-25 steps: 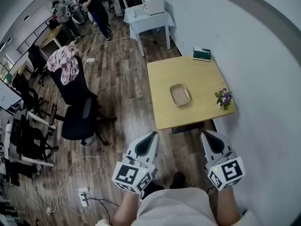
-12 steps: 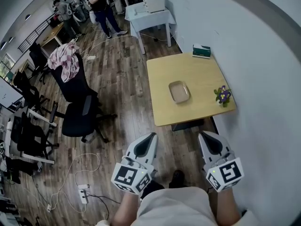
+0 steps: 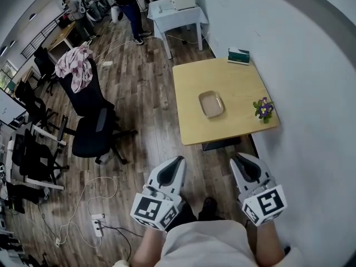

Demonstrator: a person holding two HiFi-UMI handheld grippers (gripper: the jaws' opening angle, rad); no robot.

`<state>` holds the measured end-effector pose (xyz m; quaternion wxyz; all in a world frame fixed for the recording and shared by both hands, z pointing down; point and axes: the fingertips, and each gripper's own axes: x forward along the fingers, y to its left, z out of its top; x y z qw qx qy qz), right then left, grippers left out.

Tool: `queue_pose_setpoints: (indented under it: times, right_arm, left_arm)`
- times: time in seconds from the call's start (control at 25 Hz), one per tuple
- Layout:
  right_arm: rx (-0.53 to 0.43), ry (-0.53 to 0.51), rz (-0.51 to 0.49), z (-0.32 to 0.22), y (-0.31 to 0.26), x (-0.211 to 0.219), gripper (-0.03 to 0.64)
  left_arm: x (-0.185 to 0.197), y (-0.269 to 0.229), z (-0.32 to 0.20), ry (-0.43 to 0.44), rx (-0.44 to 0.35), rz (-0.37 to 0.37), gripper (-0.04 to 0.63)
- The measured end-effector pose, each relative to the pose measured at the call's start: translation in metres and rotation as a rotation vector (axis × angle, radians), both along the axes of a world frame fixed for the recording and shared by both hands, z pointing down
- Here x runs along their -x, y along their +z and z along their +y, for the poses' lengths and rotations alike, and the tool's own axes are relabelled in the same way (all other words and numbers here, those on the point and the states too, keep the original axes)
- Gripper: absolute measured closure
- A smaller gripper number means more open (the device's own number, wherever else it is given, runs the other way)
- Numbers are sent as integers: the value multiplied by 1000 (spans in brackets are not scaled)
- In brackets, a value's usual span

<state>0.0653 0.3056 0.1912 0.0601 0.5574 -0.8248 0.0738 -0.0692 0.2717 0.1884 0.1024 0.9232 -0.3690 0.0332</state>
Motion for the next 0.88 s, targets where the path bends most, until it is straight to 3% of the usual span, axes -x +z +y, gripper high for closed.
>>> queue_pose_setpoints:
  times: [0.44,0.88]
  right_arm:
    - [47,0,0,-17,15,8,481]
    - [81,-3,28,-56,27,13,468]
  left_arm:
    - [4,12,-15,30,9,-32,497]
    - [12,24,-51,40,30,-37,489]
